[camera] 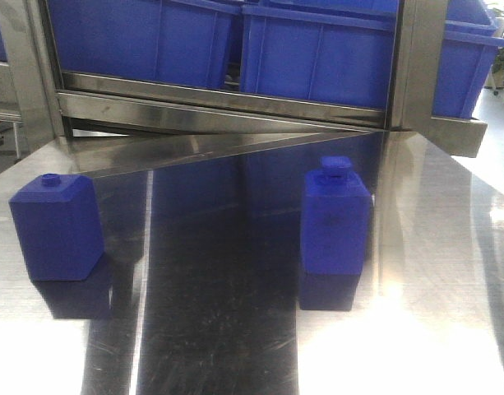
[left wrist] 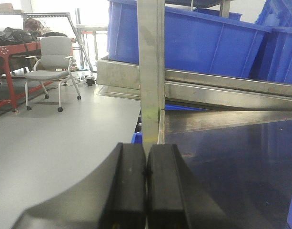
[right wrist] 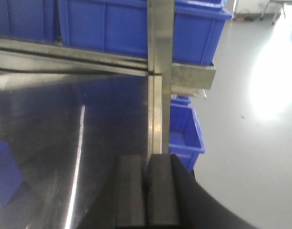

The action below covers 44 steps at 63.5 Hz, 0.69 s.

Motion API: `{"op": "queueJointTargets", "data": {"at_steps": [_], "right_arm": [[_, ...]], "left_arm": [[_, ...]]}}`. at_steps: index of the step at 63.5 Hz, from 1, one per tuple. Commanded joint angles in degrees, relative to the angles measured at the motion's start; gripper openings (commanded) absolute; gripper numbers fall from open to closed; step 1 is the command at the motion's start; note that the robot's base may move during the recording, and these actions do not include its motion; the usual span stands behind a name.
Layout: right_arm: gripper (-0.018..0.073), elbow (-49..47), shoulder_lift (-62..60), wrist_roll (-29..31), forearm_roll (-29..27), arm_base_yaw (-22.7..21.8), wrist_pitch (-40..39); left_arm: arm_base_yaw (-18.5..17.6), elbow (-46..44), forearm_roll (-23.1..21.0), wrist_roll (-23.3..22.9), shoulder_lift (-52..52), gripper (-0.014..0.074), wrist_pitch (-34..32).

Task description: Pick and sort blue part to right shelf

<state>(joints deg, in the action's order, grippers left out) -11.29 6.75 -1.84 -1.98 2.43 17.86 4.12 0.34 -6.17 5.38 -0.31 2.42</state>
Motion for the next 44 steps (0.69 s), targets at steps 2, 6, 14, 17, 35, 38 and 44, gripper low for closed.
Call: {"op": "queueJointTargets", "data": {"at_steps": [2, 6, 14, 17, 35, 38, 44], "right_arm": [[0.0054, -3.9, 6.5, 0.1, 0.1, 0.0, -4.8], [0.0054, -5.2, 9.9, 0.1, 0.1, 0.0, -4.7], [0.0054, -7.7, 16.2, 0.1, 0.1, 0.0, -4.8], [0.0054, -8.7, 19.0, 0.1, 0.1, 0.0, -4.8], [0.0060, -14.4, 34.2, 0.1, 0.2, 3.2, -4.4], [0.0076, -15.5, 36.7, 0.1, 0.2, 4.5, -4.3], [0.0193, -17.7, 40.9, 0.0, 0.2, 7.1, -3.9]], "left_arm": [[-0.4, 1.4, 0.0, -0.2, -1.4, 0.0132, -4.6], [-0.4, 1.4, 0.0, -0.2, -1.4, 0.0132, -4.6], [-0.4, 1.4, 0.0, -0.2, -1.4, 0.0132, -4.6], [-0.4, 1.4, 0.0, -0.2, -1.4, 0.0132, -4.6], [-0.4, 1.4, 0.0, -0.2, -1.4, 0.0132, -4.6], [-0.4, 1.4, 0.0, -0.2, -1.4, 0.0132, -4.6], [-0.4, 1.4, 0.0, -0.2, -1.4, 0.0132, -4.6]]}}
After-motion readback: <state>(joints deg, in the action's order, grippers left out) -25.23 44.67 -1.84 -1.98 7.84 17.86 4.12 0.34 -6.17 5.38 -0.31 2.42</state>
